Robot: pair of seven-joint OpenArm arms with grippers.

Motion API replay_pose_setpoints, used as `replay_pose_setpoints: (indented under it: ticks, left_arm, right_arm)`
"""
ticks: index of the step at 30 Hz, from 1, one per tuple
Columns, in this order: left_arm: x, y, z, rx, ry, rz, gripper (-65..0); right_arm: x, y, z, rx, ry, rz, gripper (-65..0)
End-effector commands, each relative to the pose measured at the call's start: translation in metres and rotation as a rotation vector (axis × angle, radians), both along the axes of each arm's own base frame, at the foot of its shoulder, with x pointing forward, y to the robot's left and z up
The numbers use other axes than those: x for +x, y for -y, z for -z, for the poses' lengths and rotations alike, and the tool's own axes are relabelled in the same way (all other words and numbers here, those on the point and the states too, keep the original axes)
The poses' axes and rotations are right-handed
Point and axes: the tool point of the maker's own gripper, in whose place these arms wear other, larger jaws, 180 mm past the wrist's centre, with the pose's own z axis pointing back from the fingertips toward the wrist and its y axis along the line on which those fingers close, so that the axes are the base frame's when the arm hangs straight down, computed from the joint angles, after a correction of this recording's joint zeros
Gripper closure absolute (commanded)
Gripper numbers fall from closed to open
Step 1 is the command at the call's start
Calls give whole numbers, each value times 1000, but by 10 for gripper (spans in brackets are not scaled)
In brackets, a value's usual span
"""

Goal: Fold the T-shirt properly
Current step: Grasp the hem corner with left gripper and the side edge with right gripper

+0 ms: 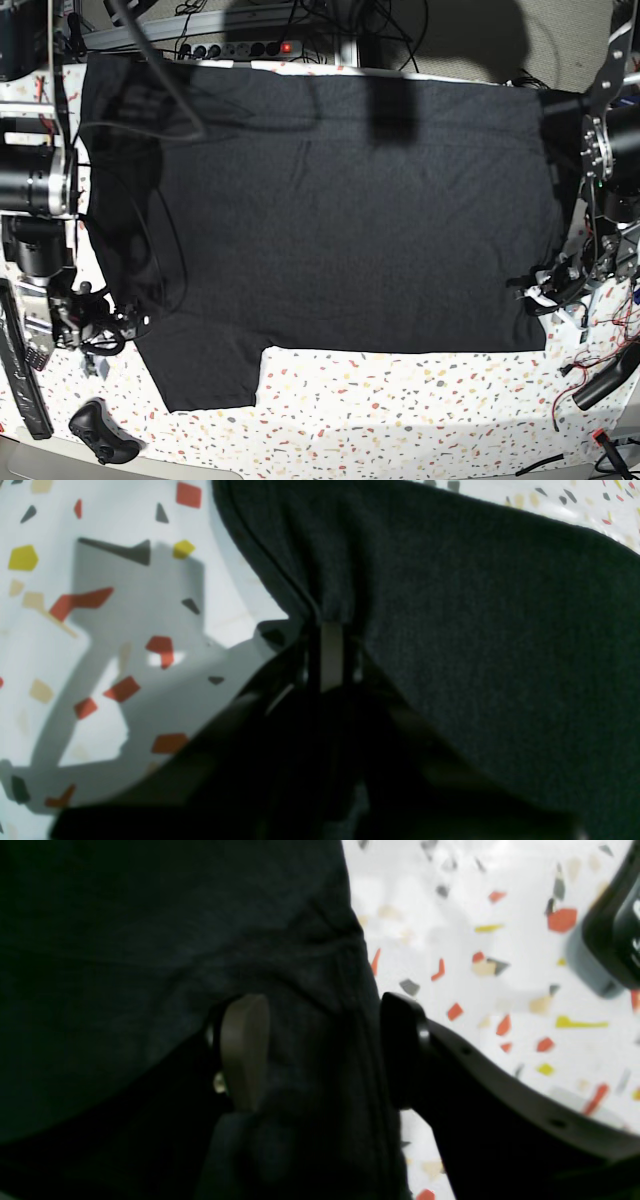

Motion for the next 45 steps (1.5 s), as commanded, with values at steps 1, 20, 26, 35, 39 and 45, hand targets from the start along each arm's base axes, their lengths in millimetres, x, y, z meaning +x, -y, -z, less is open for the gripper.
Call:
replay_pose_setpoints:
  ticks: [1,20,26,35,39,45]
  left_arm:
    - [11,-6,-15,12,31,-1,0]
    - [11,-6,-15,9,34,-4,0]
    - [10,-5,-14,10,29,-2,0]
    - [10,-5,-14,10,29,-2,0]
    - [11,-5,-14,9,30,-3,0]
    - [11,-5,-15,8,34,-4,0]
  right_arm:
    - [14,8,-20,-23,52,8,-345]
    - [0,26,-15,-5,41,31,-340]
    - [-11,19,2,27,20,38,-282]
    - [-30,19,24,28,-27,39,-274]
    - [-30,18,24,34,-23,41,-156]
    - [-26,16,22,32,-1,12,0]
